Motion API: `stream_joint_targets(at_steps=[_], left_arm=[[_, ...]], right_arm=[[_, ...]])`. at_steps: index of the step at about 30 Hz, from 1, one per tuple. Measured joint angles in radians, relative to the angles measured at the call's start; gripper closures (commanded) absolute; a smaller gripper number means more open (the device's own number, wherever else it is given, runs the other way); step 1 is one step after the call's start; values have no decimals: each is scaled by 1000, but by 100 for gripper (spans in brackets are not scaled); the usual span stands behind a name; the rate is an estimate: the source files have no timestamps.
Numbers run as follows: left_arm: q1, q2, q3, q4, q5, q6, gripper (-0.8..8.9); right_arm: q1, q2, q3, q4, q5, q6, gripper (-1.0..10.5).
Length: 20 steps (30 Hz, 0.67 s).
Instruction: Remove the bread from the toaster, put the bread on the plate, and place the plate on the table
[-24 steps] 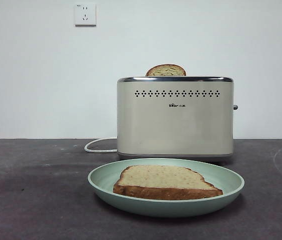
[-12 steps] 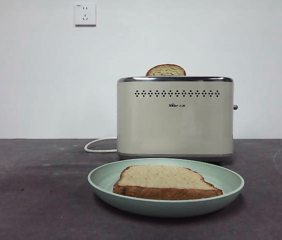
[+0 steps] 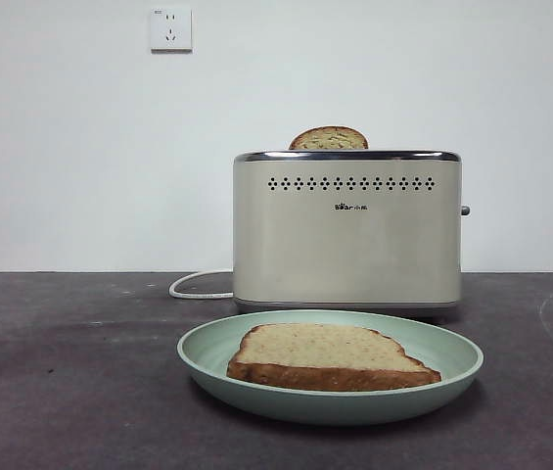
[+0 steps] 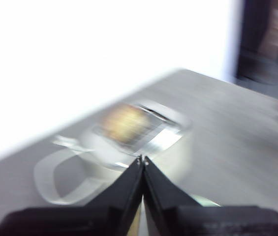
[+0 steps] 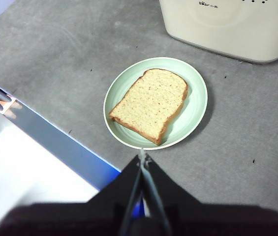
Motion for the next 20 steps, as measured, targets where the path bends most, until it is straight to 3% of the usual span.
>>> stream_joint_targets(at_steps=[2,6,10,15,20], left_arm=[[134,-10,0,1,-1,11,816],[280,-59,-58,83,17,28,816],[348,-158,-227,301,64,48,816],[406,-333,-564,623,69,56,816],[454,-494,-915,728,68,46,816]], right_arm=[[0,0,0,0,0,0,945],[0,0,0,0,0,0,945],[0,0,0,0,0,0,945],[0,0,0,0,0,0,945],[0,0,0,0,0,0,945]])
